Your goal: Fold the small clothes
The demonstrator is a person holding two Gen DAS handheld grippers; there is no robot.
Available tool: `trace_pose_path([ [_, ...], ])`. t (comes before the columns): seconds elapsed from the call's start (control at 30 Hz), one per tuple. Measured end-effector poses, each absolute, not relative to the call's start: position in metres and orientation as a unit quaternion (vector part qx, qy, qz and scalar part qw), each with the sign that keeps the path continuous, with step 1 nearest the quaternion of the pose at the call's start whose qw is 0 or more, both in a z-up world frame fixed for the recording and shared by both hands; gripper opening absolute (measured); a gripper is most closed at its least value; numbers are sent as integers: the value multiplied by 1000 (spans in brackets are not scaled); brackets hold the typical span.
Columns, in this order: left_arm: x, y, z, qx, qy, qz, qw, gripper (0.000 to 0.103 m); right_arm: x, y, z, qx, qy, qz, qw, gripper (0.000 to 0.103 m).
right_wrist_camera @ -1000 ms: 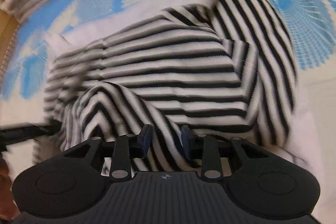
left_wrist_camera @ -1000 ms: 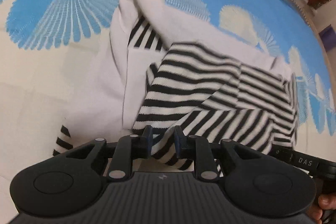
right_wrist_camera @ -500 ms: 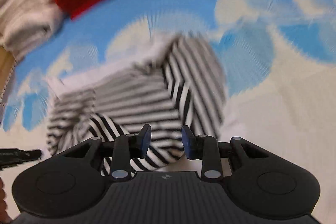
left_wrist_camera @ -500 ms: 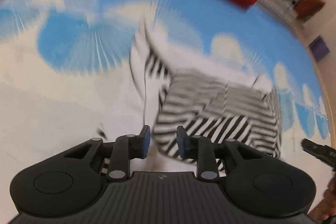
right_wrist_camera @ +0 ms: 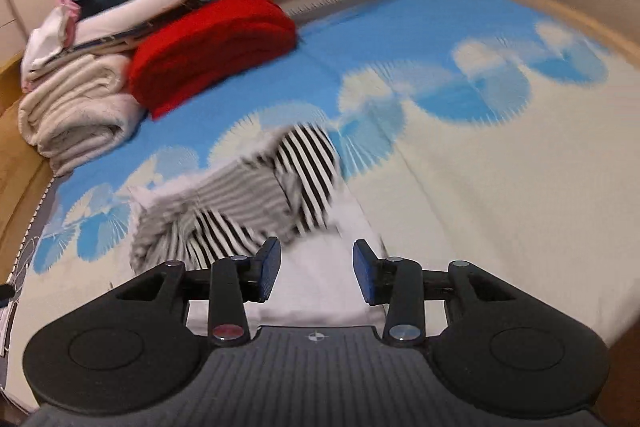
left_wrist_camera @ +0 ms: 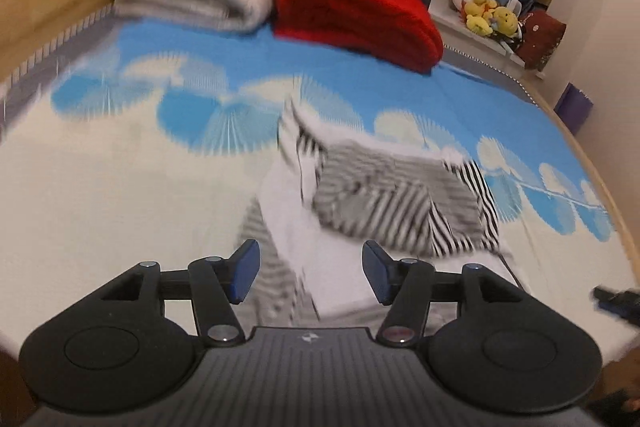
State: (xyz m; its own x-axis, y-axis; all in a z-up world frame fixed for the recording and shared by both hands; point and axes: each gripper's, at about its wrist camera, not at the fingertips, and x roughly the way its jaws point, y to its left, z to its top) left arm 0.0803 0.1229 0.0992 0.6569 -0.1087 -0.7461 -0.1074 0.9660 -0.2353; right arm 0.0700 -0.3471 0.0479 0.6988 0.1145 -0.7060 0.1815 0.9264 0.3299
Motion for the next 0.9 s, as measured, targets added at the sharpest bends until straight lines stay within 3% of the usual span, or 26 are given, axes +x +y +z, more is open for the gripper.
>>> trace_pose_path([
  [0.17, 54, 118, 34, -150, 462, 23, 874, 67, 45, -349, -3, 218, 439, -40, 871, 42],
  [0.27, 55, 119, -8, -167, 496, 27, 852, 79, 41, -351, -37, 225, 477, -51, 848, 42],
  [0.33, 63, 125, -36, -186, 536, 52, 822, 79, 43, -353, -54, 233, 500, -66, 831, 42],
  [0.43, 69, 137, -49, -234, 541, 70, 804, 79, 47, -360, -69, 290, 508, -56, 809, 46],
  [0.7, 74, 133, -63, -197, 549, 83, 808, 79, 56, -356, -95, 280, 534, -81, 793, 47],
  [0.8, 73, 132, -63, -191, 543, 97, 812, 73, 55, -354, -96, 267, 536, -78, 797, 47],
  [0.87, 73, 127, -63, -175, 539, 102, 818, 55, 56, -352, -96, 253, 535, -75, 803, 45],
  [0.9, 73, 125, -63, -174, 537, 95, 820, 40, 56, -350, -96, 246, 534, -73, 806, 44],
])
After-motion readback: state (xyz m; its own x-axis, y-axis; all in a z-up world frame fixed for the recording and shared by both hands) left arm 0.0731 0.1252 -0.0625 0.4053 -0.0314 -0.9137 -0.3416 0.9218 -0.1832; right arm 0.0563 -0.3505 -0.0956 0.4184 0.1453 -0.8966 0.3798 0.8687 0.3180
